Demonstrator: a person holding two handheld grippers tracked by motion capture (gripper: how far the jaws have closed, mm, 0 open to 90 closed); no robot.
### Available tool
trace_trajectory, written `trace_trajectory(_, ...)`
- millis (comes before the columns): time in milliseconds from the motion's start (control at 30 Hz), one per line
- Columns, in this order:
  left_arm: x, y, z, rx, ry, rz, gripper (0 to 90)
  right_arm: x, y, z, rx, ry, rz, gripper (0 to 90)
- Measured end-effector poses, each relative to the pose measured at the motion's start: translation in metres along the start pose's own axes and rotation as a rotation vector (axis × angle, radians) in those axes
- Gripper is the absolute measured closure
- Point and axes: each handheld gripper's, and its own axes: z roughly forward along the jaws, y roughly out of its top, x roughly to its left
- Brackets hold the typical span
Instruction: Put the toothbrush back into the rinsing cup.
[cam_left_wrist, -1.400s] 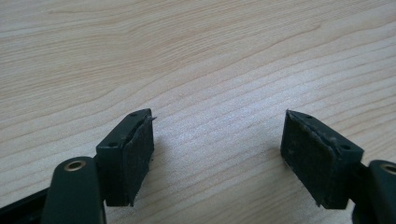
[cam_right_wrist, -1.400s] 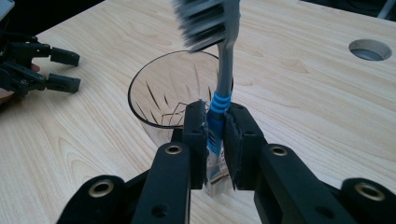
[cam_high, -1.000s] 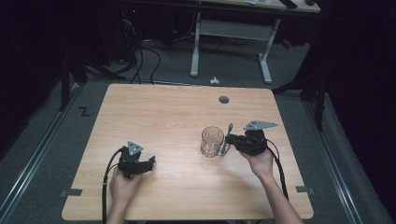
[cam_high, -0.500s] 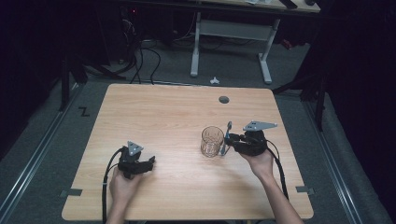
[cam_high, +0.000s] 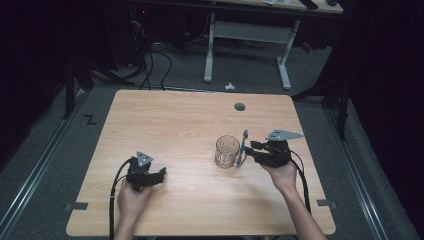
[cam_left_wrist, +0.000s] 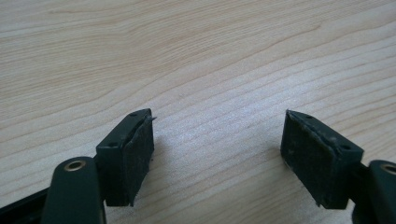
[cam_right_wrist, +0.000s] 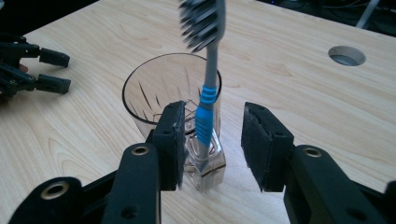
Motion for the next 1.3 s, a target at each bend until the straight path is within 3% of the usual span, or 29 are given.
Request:
trace_trajectory(933,0.000,0.000,0.000,0.000,0.000,0.000,26.1,-0.010,-0.014,-0.024,-0.059,-0.023,0.047,60.2)
trace_trajectory(1300,0.000,0.000,0.000,0.000,0.000,0.000,26.1,-0.017,-0.024,-0.034,-0.085,-0.028,0.087,60.2)
